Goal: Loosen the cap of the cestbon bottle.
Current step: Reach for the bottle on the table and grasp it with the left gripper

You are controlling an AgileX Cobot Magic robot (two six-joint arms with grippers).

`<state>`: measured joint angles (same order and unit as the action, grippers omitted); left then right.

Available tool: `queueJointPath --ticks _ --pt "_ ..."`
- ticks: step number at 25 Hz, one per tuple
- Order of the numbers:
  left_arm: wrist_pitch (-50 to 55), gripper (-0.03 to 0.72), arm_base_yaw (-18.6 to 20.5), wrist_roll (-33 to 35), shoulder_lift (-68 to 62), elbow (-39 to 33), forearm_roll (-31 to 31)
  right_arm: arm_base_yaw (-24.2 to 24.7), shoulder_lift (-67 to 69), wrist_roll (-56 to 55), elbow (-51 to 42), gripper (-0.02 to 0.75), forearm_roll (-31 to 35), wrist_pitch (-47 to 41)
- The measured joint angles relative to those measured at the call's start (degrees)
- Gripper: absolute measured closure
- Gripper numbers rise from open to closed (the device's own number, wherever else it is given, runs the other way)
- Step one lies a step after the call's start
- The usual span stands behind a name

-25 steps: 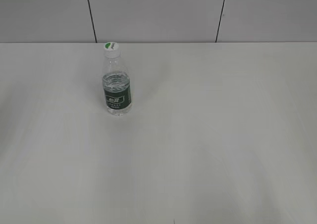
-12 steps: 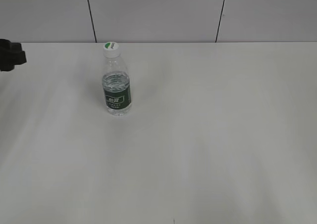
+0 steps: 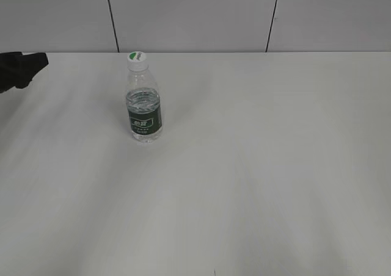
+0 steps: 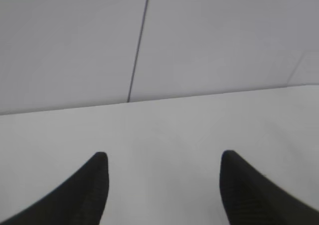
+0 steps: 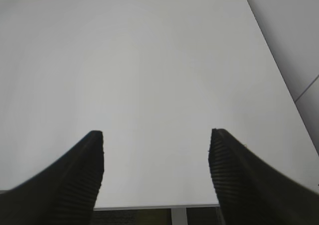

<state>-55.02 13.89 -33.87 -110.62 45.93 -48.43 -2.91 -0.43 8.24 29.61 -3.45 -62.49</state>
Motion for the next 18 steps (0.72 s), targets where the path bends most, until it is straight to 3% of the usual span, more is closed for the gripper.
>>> queueJointPath --ticks 4,9,18 --pt "-9.8 0.249 4.2 -4.2 -5.9 4.5 -12.7 0.0 0.0 0.0 0.0 0.232 0.0 0.0" --pt "-12.4 0.249 4.1 -5.1 -8.0 10.2 -28.3 0.0 0.0 0.0 0.0 0.232 0.0 0.0" --pt "-14.1 0.249 1.6 -5.2 -14.9 18.2 -39.2 0.0 0.0 0.0 0.0 0.232 0.0 -0.1"
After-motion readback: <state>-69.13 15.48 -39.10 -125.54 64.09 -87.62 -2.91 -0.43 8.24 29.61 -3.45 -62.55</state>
